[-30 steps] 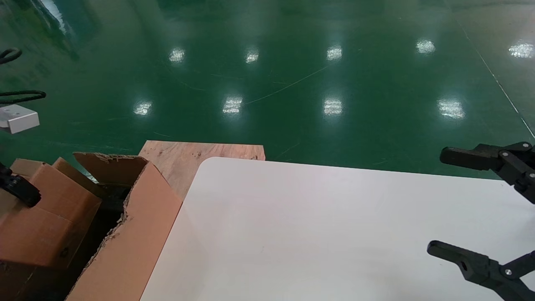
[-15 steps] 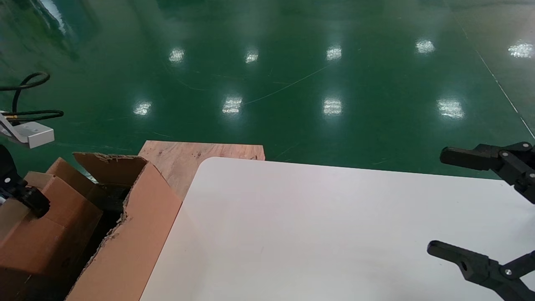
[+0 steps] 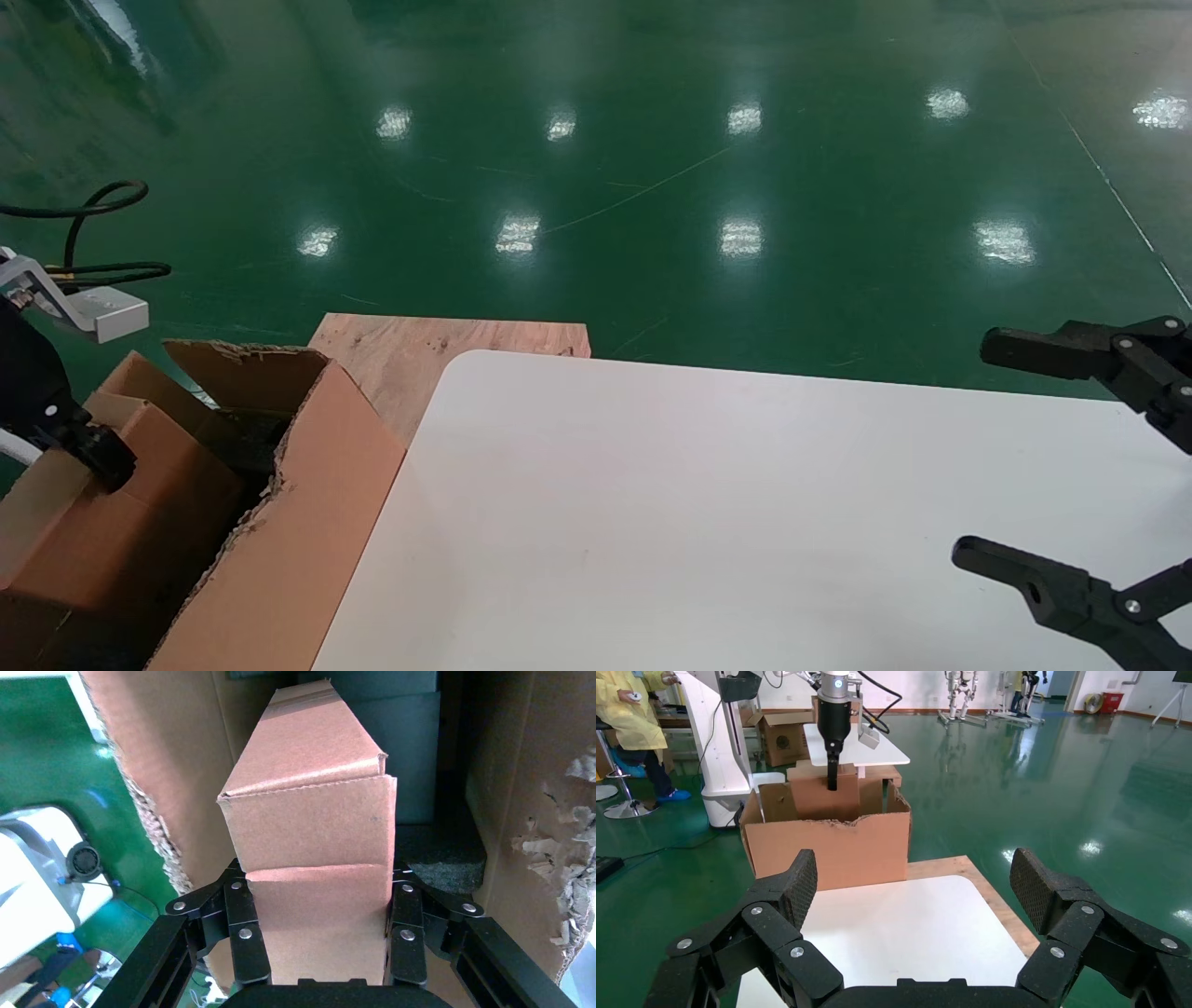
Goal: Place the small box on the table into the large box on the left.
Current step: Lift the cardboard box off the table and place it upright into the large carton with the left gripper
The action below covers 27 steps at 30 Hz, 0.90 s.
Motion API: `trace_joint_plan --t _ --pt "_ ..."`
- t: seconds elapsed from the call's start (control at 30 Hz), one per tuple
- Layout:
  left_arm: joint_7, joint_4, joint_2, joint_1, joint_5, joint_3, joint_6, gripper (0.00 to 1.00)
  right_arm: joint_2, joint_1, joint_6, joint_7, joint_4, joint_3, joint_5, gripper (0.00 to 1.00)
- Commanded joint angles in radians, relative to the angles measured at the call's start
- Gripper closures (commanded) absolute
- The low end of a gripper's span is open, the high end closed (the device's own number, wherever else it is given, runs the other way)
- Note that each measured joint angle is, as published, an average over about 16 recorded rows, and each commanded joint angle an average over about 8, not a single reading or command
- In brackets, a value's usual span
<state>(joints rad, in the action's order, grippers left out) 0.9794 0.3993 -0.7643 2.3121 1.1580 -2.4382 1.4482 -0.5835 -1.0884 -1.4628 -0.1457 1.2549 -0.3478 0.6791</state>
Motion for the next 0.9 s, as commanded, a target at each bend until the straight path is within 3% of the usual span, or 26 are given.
trace_joint_plan --t 0.03,0.9 --pt "-0.006 -0.021 -0.004 -0.016 -0.007 0.002 0.006 1.0 0.0 0.0 0.0 0.0 0.0 0.0 0.0 0.0" --pt "-0.108 -0.265 -0.056 -0.159 -0.059 0.031 0.017 1.0 0.0 0.0 0.0 0.0 0.0 0.0 0.0 0.0"
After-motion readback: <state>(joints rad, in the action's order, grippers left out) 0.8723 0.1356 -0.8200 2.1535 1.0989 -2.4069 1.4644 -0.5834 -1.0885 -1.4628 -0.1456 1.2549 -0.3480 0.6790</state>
